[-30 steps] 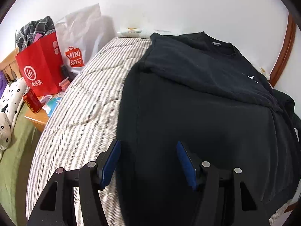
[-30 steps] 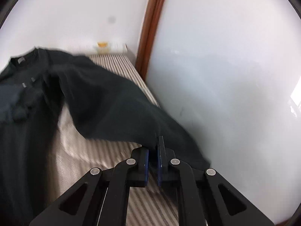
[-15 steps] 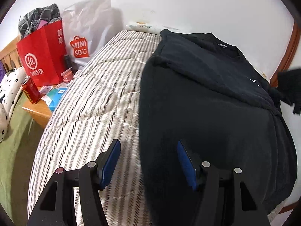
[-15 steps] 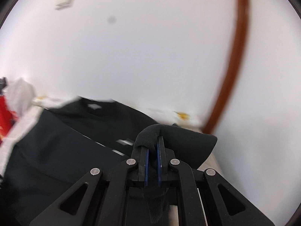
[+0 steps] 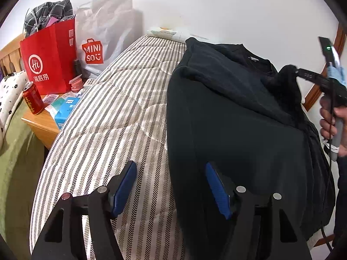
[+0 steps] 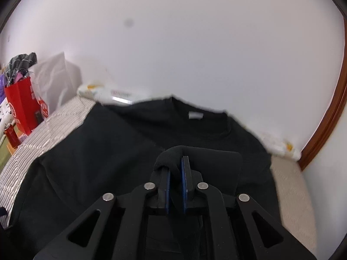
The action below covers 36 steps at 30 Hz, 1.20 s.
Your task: Fold small clothes
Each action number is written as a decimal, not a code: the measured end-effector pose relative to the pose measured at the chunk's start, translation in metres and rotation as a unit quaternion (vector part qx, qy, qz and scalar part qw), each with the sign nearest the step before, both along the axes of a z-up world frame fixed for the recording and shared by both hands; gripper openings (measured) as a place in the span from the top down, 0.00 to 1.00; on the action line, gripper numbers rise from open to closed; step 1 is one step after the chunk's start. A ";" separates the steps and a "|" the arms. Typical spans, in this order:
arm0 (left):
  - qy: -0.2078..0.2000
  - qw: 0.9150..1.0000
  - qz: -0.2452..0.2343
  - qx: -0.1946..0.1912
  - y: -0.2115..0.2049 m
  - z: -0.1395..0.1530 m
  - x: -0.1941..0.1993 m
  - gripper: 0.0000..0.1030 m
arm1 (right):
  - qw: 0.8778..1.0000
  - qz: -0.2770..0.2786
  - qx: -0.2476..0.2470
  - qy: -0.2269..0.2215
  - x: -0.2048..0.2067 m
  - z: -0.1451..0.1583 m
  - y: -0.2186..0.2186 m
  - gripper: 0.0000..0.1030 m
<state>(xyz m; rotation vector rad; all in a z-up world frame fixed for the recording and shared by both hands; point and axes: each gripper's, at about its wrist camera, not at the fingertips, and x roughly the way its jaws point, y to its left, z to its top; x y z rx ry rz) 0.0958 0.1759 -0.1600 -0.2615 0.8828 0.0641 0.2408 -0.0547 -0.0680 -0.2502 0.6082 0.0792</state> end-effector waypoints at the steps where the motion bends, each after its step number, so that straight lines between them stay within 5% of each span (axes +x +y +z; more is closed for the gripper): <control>1: 0.000 1.000 -0.001 -0.001 0.000 0.000 0.000 0.37 | 1.000 -0.001 0.010 0.013 0.004 -0.005 -0.003 0.86; 5: -0.003 1.000 -0.001 -0.003 -0.003 -0.001 0.001 0.35 | 0.997 0.001 0.044 0.071 0.009 -0.012 -0.021 0.44; 10: -0.006 1.000 -0.007 -0.011 -0.011 0.000 0.005 0.34 | 0.999 0.012 0.016 0.047 -0.021 -0.001 -0.034 0.30; 18: -0.001 1.000 -0.010 -0.014 -0.018 0.002 0.009 0.34 | 1.000 0.004 -0.008 -0.005 -0.076 0.020 -0.072 0.23; 36: -0.017 1.000 -0.012 -0.005 -0.025 0.000 0.004 0.34 | 0.992 -0.098 0.040 0.062 -0.092 -0.020 -0.147 0.23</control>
